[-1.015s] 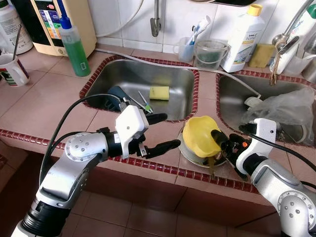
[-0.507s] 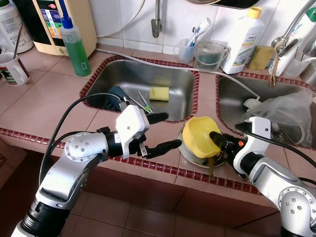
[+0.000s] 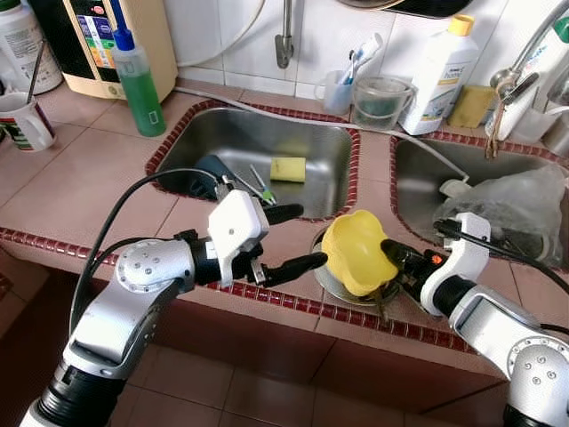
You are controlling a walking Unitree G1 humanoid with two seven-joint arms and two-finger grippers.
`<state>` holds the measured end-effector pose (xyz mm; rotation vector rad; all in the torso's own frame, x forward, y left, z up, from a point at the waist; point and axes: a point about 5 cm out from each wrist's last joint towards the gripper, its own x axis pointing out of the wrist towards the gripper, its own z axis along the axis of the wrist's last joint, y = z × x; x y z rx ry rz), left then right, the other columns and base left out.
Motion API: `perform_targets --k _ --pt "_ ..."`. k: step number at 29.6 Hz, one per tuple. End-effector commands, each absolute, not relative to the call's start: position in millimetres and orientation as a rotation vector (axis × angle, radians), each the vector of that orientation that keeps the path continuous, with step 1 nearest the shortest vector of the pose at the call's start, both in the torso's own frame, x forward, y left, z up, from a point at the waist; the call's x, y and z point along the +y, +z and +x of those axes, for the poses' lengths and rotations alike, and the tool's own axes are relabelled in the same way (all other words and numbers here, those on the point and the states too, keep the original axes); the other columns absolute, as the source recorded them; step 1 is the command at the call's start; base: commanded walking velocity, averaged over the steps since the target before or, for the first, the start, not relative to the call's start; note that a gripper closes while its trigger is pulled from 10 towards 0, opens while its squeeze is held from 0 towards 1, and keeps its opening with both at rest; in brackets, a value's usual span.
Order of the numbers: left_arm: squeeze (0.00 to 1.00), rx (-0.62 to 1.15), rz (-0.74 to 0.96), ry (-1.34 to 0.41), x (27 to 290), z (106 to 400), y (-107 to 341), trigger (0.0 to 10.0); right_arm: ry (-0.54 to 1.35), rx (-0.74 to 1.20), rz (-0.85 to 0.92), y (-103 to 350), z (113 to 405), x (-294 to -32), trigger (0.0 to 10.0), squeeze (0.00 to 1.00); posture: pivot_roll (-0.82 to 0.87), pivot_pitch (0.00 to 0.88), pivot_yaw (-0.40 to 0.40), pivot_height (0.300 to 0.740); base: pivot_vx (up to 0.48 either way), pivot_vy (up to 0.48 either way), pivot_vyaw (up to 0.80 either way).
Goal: Kitchen organization
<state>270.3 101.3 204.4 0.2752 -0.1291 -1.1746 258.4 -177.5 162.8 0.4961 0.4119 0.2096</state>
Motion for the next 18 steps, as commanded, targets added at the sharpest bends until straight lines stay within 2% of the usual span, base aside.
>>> perform_targets --k 1,9,18 --pt "0.00 -0.153 0.289 -1.172 101.9 269.1 211.3 10.0 0.188 0.443 0.509 157.3 256.2 -181.2 0.0 0.00 0.07 0.089 -0.061 0.740 0.000 0.000 0.00" --pt "0.00 -0.155 0.290 -1.170 102.2 270.1 212.4 10.0 0.171 0.458 0.535 155.1 254.4 -183.7 0.0 0.00 0.06 0.099 -0.056 0.740 0.000 0.000 0.00" --pt "0.00 -0.157 0.291 -1.161 102.2 271.8 213.7 10.0 0.240 0.327 0.666 171.5 257.9 -181.2 0.0 0.00 0.06 0.103 -0.052 0.740 0.000 0.000 0.00"
